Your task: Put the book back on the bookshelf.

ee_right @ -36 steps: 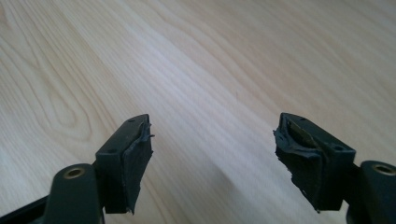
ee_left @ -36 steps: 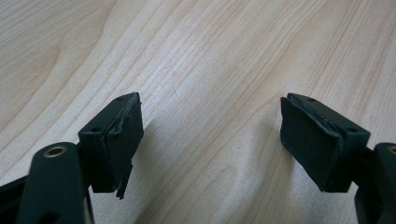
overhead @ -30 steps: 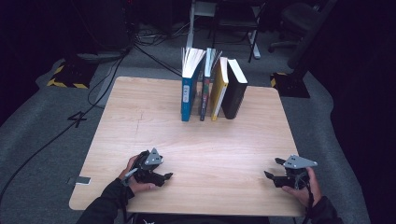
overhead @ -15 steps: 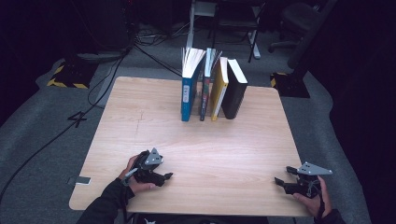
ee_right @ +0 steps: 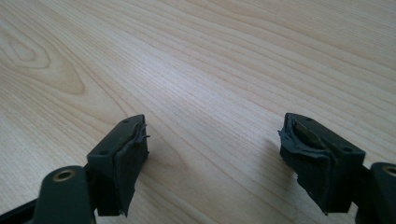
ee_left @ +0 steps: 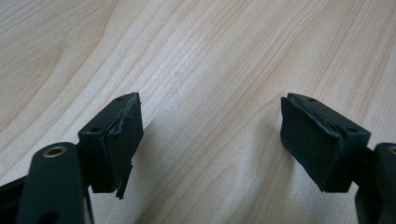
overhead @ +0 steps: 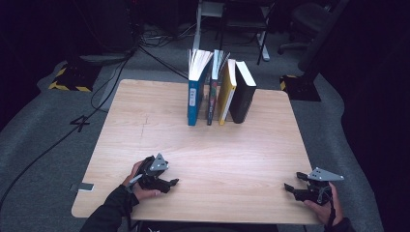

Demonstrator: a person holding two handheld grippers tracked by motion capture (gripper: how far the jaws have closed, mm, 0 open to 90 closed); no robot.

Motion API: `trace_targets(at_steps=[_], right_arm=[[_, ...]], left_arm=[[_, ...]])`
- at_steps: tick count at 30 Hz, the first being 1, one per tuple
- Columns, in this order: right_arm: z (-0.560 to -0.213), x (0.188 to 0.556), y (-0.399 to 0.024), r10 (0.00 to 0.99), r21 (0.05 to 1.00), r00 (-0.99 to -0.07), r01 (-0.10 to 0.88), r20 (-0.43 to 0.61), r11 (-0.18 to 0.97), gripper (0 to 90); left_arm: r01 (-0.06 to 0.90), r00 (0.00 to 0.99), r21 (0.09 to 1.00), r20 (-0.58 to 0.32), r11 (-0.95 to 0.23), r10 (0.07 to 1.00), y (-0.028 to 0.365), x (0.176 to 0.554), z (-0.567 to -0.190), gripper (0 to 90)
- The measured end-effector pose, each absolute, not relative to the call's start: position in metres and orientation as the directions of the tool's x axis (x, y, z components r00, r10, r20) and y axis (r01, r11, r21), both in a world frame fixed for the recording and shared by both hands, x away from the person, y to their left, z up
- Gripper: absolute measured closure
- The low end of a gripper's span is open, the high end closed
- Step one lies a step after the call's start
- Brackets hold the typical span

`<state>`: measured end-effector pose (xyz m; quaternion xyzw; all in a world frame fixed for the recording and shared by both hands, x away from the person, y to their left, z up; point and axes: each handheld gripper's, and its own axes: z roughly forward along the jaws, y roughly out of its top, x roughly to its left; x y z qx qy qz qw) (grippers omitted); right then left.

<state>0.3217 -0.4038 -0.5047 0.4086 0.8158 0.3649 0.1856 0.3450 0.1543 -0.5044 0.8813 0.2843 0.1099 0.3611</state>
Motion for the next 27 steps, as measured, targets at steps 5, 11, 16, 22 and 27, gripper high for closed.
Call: trace_targets(at_steps=[5,11,16,22,27], right_arm=[[-0.5047,0.3219,-0.4038,0.803,0.747,-0.596,0.532,-0.004,0.398,23.8],[-0.5047,0.3222,-0.4038,0.803,0.747,-0.596,0.532,-0.004,0.398,23.9],[-0.5047,0.3222,-0.4037,0.804,0.747,-0.595,0.532,-0.004,0.398,23.8],[-0.5047,0.3222,-0.4036,0.804,0.747,-0.595,0.533,-0.004,0.398,23.7],[-0.5047,0.3225,-0.4036,0.803,0.747,-0.595,0.532,-0.004,0.398,23.6]], left_arm=[[0.420,0.817,0.698,-0.012,-0.580,0.577,0.1545,0.3456,-0.5043,21.6],[0.420,0.819,0.697,-0.016,-0.581,0.573,0.1546,0.3464,-0.5044,21.2],[0.419,0.820,0.697,-0.017,-0.581,0.571,0.1546,0.3468,-0.5044,21.1],[0.416,0.823,0.697,-0.017,-0.583,0.567,0.1548,0.3474,-0.5044,20.9],[0.417,0.823,0.698,-0.017,-0.583,0.568,0.1548,0.3474,-0.5044,20.9]])
